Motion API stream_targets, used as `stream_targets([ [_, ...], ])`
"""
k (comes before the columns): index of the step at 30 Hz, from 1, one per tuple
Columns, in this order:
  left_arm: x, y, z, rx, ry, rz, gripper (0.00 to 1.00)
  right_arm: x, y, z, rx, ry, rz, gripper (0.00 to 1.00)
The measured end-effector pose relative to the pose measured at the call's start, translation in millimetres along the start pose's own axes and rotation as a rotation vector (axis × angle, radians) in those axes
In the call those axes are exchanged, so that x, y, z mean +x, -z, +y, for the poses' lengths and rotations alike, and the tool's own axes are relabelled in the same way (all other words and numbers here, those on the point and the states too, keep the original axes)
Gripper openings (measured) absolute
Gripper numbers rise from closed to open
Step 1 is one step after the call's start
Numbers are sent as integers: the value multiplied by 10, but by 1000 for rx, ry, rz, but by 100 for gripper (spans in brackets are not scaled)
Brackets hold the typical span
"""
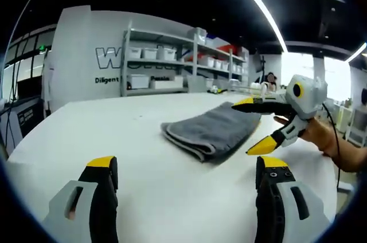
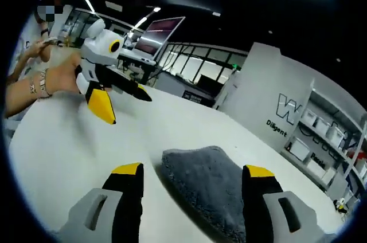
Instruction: Open the folded towel by lifting each exposed corner and separating the folded layers until the towel lies flat within the target outline without major curled edges
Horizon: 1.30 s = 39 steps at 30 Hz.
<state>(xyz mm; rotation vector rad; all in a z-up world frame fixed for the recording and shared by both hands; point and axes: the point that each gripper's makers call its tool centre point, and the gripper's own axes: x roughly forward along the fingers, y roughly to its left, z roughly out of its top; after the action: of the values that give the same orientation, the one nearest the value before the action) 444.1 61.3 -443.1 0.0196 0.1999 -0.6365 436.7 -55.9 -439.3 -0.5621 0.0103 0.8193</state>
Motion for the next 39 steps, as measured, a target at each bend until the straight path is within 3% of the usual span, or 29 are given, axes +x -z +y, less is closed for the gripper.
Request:
stream_targets([
  [6,6,9,-2,1,0,3,99,130,-12,146,-34,-38,14,47],
  [12,12,4,7,4,-1,6,98,192,43,201,-130,-48,45,34],
  [23,33,13,19,14,-2,18,98,310,38,280,-209,-50,46,23],
  [29,24,25,-4,14,-1,20,98,397,117,342,-298,-49,94,15],
  [35,19,22,-6,16,-2,19,98,445,193,288,-343,-28,135,14],
  [39,15,28,-10,18,-2,21,98,486,252,195,-342,2,168,4],
])
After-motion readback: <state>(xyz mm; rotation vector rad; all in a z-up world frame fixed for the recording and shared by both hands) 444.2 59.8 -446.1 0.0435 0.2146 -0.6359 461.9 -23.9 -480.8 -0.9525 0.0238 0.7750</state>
